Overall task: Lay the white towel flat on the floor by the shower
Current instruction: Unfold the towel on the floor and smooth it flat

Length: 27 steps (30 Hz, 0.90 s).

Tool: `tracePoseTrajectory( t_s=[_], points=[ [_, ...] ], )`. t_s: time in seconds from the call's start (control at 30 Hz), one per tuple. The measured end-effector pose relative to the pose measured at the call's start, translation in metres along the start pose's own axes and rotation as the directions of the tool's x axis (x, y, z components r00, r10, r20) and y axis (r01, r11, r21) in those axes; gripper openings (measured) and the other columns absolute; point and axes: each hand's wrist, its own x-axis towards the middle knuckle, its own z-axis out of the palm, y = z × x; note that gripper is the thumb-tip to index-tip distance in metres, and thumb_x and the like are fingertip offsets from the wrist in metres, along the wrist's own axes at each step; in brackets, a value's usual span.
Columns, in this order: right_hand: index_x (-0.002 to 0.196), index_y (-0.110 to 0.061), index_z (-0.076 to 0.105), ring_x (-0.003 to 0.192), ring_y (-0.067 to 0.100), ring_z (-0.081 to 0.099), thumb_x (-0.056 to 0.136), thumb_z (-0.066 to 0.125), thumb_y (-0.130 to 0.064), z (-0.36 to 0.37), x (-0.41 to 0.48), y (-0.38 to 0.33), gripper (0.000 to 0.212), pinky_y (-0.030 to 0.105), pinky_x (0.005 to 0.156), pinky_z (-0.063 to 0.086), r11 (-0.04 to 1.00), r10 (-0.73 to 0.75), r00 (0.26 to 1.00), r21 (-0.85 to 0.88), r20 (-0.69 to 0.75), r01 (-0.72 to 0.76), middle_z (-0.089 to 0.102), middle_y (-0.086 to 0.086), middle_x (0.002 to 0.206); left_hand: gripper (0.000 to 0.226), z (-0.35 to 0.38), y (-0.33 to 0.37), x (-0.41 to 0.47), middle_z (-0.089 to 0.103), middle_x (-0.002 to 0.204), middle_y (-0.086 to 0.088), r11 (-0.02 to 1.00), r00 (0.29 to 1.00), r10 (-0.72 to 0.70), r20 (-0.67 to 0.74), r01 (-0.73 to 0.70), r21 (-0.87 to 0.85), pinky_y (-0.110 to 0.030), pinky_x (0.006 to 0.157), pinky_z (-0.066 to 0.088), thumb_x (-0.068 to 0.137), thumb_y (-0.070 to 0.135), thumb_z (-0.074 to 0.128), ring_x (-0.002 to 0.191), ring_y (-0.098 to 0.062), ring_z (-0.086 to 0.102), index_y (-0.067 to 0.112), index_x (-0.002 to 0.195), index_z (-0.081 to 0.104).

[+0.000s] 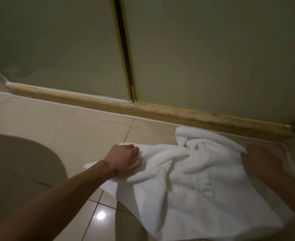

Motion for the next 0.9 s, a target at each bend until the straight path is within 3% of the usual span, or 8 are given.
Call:
tracePoseTrajectory(
  t_s=[0.1, 0.17, 0.3, 0.47, 0.57, 0.67, 0.77, 0.9],
  points=[
    [0.119, -0.010, 0.054, 0.112, 0.037, 0.055, 0.092, 0.050, -0.031, -0.002, 0.002, -0.019, 0.034, 0.043, 0.093, 0.045, 1.000, -0.028, 0.999, 0.000, -0.035, 0.028, 0.056, 0.020, 0.123, 0.058, -0.004, 0.019, 0.019, 0.054, 0.120, -0.007, 0.999, 0.999, -0.036, 0.018, 0.036, -0.013, -0.036, 0.089, 0.039, 0.086, 0.058, 0.037, 0.103, -0.027, 0.054, 0.020, 0.128, 0.048],
    [0.127, -0.011, 0.050, 0.115, 0.037, 0.053, 0.091, 0.051, -0.032, -0.001, 0.001, -0.034, 0.041, 0.042, 0.094, 0.044, 0.991, -0.135, 0.988, -0.018, -0.074, 0.134, 0.055, 0.019, 0.126, 0.067, -0.003, 0.034, 0.032, 0.046, 0.135, -0.010, 1.000, 0.997, 0.007, 0.081, -0.006, -0.014, -0.039, 0.101, 0.033, 0.086, 0.059, 0.037, 0.117, -0.028, 0.047, 0.020, 0.140, 0.038],
    [0.143, -0.016, 0.037, 0.131, 0.028, 0.041, 0.092, 0.052, -0.027, 0.009, -0.006, -0.069, 0.055, 0.040, 0.106, 0.033, 0.887, -0.461, 0.881, -0.046, -0.107, 0.459, 0.042, 0.013, 0.145, 0.064, 0.001, 0.060, 0.055, 0.050, 0.131, -0.013, 0.989, 0.973, 0.032, 0.230, 0.002, -0.148, -0.043, 0.101, 0.031, 0.090, 0.059, 0.039, 0.116, -0.030, 0.048, 0.019, 0.140, 0.037],
    [0.151, -0.031, 0.007, 0.147, 0.022, 0.007, 0.086, 0.047, -0.004, 0.015, -0.006, -0.095, 0.081, 0.042, 0.115, 0.012, 0.720, -0.644, 0.763, -0.289, 0.057, 0.630, 0.005, 0.005, 0.160, 0.065, 0.008, 0.071, 0.066, 0.056, 0.124, -0.010, 0.967, 0.936, -0.047, 0.349, 0.131, -0.220, -0.043, 0.092, 0.034, 0.083, 0.058, 0.057, 0.110, -0.030, 0.053, 0.016, 0.129, 0.041],
    [0.150, -0.034, 0.009, 0.147, 0.022, -0.004, 0.083, 0.054, 0.000, 0.014, -0.005, -0.114, 0.088, 0.045, 0.115, 0.006, 0.583, -0.756, 0.644, -0.326, 0.119, 0.744, -0.005, 0.004, 0.161, 0.054, 0.011, 0.073, 0.065, 0.060, 0.116, -0.006, 0.967, 0.950, -0.044, 0.311, 0.118, -0.224, -0.042, 0.087, 0.032, 0.080, 0.055, 0.060, 0.104, -0.028, 0.055, 0.019, 0.117, 0.045],
    [0.150, -0.031, 0.015, 0.147, 0.025, -0.009, 0.084, 0.056, 0.000, 0.019, -0.001, -0.138, 0.083, 0.049, 0.115, 0.005, 0.470, -0.808, 0.564, -0.388, 0.174, 0.793, -0.008, 0.008, 0.161, 0.051, 0.013, 0.074, 0.061, 0.056, 0.109, -0.004, 0.977, 0.980, -0.035, 0.194, 0.074, -0.200, -0.041, 0.085, 0.030, 0.077, 0.052, 0.062, 0.100, -0.027, 0.053, 0.021, 0.114, 0.046],
    [0.140, -0.023, 0.038, 0.147, 0.030, -0.006, 0.091, 0.051, -0.011, 0.022, 0.004, -0.150, 0.052, 0.052, 0.114, 0.010, 0.401, -0.816, 0.543, -0.481, 0.199, 0.780, -0.001, 0.014, 0.160, 0.050, 0.014, 0.074, 0.057, 0.048, 0.113, -0.006, 0.990, 0.997, 0.028, 0.075, -0.017, -0.139, -0.042, 0.091, 0.029, 0.075, 0.050, 0.064, 0.106, -0.026, 0.043, 0.022, 0.115, 0.051],
    [0.121, -0.018, 0.056, 0.141, 0.030, 0.023, 0.091, 0.052, -0.019, 0.017, 0.011, -0.147, 0.031, 0.047, 0.109, 0.022, 0.391, -0.803, 0.573, -0.578, 0.168, 0.717, 0.040, 0.013, 0.145, 0.047, 0.015, 0.073, 0.055, 0.048, 0.128, -0.011, 0.981, 0.989, 0.124, 0.079, -0.110, -0.159, -0.042, 0.099, 0.030, 0.075, 0.043, 0.067, 0.116, -0.028, 0.043, 0.020, 0.114, 0.054]
  ],
)
